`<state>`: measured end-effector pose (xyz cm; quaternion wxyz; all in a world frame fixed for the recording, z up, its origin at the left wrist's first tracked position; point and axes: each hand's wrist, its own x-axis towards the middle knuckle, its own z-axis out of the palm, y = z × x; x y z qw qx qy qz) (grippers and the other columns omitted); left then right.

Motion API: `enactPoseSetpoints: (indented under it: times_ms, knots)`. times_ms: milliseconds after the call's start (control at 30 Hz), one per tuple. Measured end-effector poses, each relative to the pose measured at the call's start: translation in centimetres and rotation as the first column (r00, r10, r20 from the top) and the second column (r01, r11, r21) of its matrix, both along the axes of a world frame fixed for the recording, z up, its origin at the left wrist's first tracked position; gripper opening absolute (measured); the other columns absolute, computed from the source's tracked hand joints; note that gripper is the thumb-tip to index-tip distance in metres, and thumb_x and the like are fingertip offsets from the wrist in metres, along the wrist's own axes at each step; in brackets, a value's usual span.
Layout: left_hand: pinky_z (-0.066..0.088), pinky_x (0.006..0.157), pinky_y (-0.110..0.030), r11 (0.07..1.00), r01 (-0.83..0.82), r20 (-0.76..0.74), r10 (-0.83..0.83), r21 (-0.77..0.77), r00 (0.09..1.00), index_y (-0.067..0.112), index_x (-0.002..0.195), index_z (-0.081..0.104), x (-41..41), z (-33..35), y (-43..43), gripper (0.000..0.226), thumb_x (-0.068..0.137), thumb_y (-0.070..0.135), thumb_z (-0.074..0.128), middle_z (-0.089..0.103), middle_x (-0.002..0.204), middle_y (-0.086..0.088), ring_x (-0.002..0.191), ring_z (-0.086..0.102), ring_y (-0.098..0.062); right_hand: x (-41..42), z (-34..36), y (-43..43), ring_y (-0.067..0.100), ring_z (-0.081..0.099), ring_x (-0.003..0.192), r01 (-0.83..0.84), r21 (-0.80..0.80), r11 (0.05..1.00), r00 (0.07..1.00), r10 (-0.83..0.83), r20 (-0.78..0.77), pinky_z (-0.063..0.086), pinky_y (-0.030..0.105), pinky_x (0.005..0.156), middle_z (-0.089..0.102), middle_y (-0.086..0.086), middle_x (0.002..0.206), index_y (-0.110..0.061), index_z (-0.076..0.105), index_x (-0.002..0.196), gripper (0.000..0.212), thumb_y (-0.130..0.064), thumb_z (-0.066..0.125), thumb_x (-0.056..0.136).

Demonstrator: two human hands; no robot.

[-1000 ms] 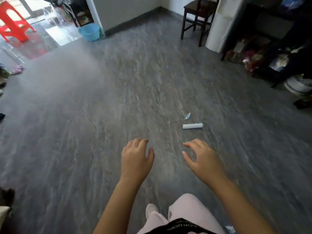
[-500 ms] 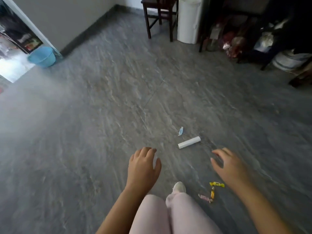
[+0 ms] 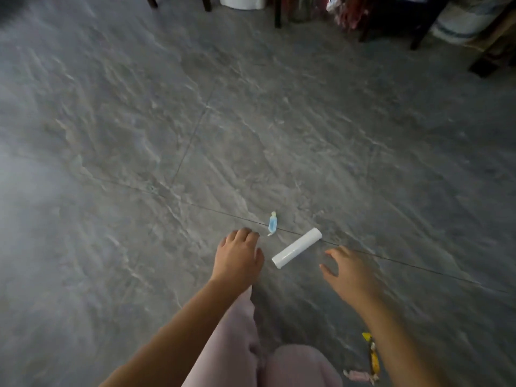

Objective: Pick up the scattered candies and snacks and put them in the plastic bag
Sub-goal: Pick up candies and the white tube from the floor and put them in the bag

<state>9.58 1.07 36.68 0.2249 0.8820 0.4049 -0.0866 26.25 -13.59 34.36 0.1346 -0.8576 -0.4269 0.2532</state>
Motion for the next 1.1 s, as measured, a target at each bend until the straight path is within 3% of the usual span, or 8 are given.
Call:
enactPoseSetpoints:
  times_ms: [267, 467, 767, 967, 1100]
  knots:
    - [0.035, 0.098, -0.036, 0.998, 0.069, 0.008, -0.069, -0.001, 0.998, 0.015, 0.124, 0.049, -0.9, -16.5, 6.2, 0.037, 0.089, 0.025, 0.044, 0.051, 0.130, -0.003, 0.119, 0.044, -0.023, 3.0, -19.9, 4.9, 0.031, 0.054, 0.105, -0.150, -0.066, 0.986, 0.987, 0.153, 0.041, 0.040, 0.036, 0.087, 0.060, 0.011, 0.115, -0.010, 0.058, 0.112, 0.035, -0.023, 0.062, 0.080]
    - [0.044, 0.088, -0.039, 0.999, 0.022, 0.093, -0.026, 0.044, 0.995, 0.013, 0.112, 0.058, -3.4, -23.5, 6.8, 0.042, 0.081, 0.033, 0.039, 0.061, 0.115, -0.004, 0.107, 0.055, -0.026, 4.3, -29.4, 8.1, 0.017, 0.041, 0.115, -0.458, -0.197, 0.867, 0.883, 0.469, 0.012, 0.029, 0.030, 0.097, 0.049, -0.003, 0.124, -0.024, 0.046, 0.123, 0.047, -0.038, 0.058, 0.080]
    - [0.050, 0.075, -0.040, 0.998, -0.066, 0.111, 0.068, -0.018, 0.992, 0.013, 0.103, 0.061, -4.4, -30.1, 5.5, 0.047, 0.074, 0.037, 0.033, 0.064, 0.106, -0.004, 0.094, 0.060, -0.028, 5.2, -34.3, 7.7, 0.015, 0.038, 0.117, -0.601, -0.252, 0.758, 0.793, 0.606, -0.069, 0.024, 0.027, 0.098, 0.046, -0.004, 0.124, -0.028, 0.043, 0.124, 0.053, -0.045, 0.059, 0.077]
    - [0.045, 0.085, -0.040, 0.996, -0.062, 0.110, 0.069, -0.069, 0.991, 0.012, 0.111, 0.059, -2.0, -32.2, 5.4, 0.032, 0.081, 0.021, 0.052, 0.061, 0.115, -0.005, 0.104, 0.056, -0.027, 5.4, -35.0, 6.8, 0.017, 0.039, 0.115, -0.610, -0.242, 0.755, 0.782, 0.622, -0.031, 0.024, 0.031, 0.097, 0.045, -0.002, 0.121, -0.029, 0.045, 0.120, 0.045, -0.035, 0.057, 0.077]
    - [0.045, 0.084, -0.041, 0.995, -0.040, 0.120, 0.051, -0.093, 0.991, 0.011, 0.109, 0.060, 0.1, -33.6, 5.7, 0.037, 0.077, 0.025, 0.047, 0.062, 0.112, -0.007, 0.103, 0.056, -0.028, 5.3, -35.2, 5.5, 0.019, 0.043, 0.108, -0.576, -0.254, 0.777, 0.812, 0.581, -0.063, 0.031, 0.031, 0.087, 0.045, 0.000, 0.114, -0.026, 0.046, 0.115, 0.040, -0.031, 0.057, 0.077]
